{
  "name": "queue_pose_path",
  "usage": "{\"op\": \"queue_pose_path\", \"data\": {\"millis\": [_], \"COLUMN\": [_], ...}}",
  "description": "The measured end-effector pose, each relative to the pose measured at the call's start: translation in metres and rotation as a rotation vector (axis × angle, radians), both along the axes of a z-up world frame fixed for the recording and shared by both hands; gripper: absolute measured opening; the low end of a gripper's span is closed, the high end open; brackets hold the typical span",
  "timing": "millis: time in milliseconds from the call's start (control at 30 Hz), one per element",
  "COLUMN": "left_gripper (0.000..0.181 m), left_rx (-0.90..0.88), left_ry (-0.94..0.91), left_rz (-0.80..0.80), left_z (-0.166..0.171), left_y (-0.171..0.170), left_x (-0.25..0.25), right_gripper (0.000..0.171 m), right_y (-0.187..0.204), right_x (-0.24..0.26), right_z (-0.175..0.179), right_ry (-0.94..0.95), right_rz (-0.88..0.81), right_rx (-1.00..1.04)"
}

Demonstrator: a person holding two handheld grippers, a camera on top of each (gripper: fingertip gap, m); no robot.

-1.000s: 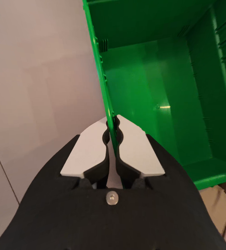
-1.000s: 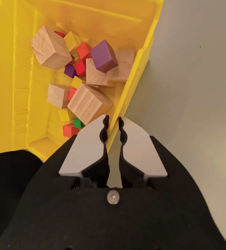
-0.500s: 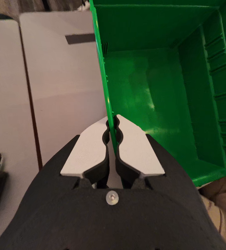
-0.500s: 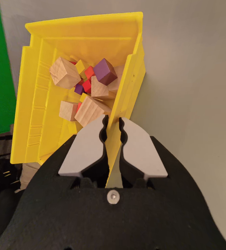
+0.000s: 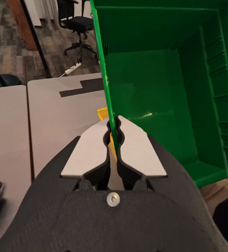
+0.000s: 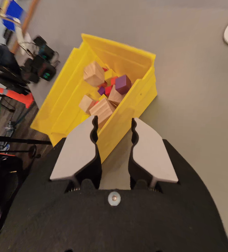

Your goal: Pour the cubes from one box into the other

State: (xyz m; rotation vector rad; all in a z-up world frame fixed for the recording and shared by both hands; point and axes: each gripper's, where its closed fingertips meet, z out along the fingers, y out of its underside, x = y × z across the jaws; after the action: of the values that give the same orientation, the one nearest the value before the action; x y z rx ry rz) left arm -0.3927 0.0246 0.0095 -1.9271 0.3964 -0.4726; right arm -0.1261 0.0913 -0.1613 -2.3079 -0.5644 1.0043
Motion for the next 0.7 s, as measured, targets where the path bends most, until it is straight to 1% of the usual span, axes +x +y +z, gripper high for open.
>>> {"op": "queue_pose_path", "data": {"millis": [33, 133, 233, 300, 367, 433, 500, 600, 700], "left_gripper": [0.005, 0.005, 0.006, 0.006, 0.009, 0.009, 0.009, 0.008, 0.010], "left_rx": [0.004, -0.006, -0.024, -0.006, -0.012, -0.016, -0.057, -0.115, -0.184], "left_ry": [0.000, -0.020, 0.011, 0.089, 0.108, 0.145, 0.129, 0.101, 0.081], "left_rz": [-0.019, -0.096, -0.161, -0.185, -0.254, -0.317, -0.375, -0.406, -0.423], "left_z": [0.002, 0.000, -0.013, -0.025, -0.032, -0.046, -0.064, -0.096, -0.117], "left_y": [0.000, 0.002, 0.005, 0.005, 0.000, -0.003, -0.008, -0.016, -0.020], "left_x": [0.013, 0.062, 0.119, 0.160, 0.207, 0.251, 0.288, 0.325, 0.345], "right_gripper": [0.042, 0.047, 0.047, 0.047, 0.045, 0.044, 0.044, 0.042, 0.043], "right_y": [-0.001, -0.011, -0.011, 0.000, 0.006, 0.006, 0.002, -0.008, -0.014], "right_x": [0.006, 0.033, 0.085, 0.142, 0.200, 0.250, 0.290, 0.326, 0.336], "right_z": [0.013, 0.048, 0.074, 0.084, 0.105, 0.120, 0.130, 0.147, 0.146], "right_ry": [0.022, 0.103, 0.148, 0.140, 0.221, 0.259, 0.274, 0.349, 0.332], "right_rz": [-0.001, 0.013, -0.038, -0.149, -0.273, -0.367, -0.436, -0.502, -0.501], "right_rx": [0.031, 0.071, 0.113, 0.131, 0.161, 0.193, 0.217, 0.258, 0.258]}}
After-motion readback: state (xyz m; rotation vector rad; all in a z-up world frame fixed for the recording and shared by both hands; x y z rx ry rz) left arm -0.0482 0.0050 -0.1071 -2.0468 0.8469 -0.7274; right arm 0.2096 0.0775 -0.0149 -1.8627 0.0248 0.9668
